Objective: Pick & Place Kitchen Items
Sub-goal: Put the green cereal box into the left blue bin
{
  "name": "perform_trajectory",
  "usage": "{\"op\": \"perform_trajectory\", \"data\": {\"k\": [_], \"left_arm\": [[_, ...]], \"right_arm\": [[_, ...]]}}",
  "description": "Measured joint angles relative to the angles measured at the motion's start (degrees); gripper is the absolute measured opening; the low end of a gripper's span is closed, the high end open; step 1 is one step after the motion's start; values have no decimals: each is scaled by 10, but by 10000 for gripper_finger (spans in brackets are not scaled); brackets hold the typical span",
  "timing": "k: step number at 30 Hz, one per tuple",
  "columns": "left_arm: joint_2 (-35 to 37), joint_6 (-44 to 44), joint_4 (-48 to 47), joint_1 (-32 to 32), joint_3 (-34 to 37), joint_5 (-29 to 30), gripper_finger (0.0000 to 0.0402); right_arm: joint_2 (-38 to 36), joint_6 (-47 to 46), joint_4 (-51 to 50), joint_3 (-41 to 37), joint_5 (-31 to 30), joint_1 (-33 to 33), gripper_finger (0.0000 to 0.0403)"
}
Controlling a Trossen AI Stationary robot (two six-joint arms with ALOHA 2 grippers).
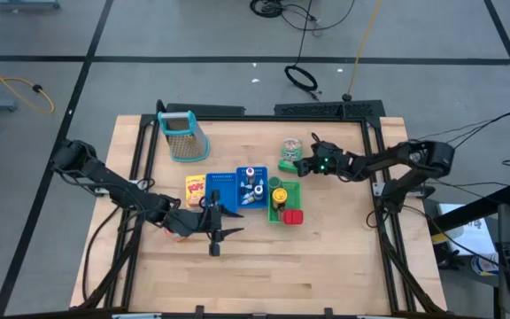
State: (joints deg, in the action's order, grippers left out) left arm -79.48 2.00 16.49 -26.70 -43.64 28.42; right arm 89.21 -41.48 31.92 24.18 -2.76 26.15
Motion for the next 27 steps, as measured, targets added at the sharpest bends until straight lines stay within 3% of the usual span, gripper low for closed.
{"op": "perform_trajectory", "data": {"k": [5,10,12,27], "left_arm": [[0,0,-1,0,0,0,159],[0,0,-3,0,0,0,159],[0,0,-4,0,0,0,159],[0,0,-4,1,0,1,159]], "right_arm": [[16,-2,19,0,10,0,187],[12,23,17,0,15,1,51],[12,40,22,0,15,1,16],[-38,60,47,-1,59,4,1]]}}
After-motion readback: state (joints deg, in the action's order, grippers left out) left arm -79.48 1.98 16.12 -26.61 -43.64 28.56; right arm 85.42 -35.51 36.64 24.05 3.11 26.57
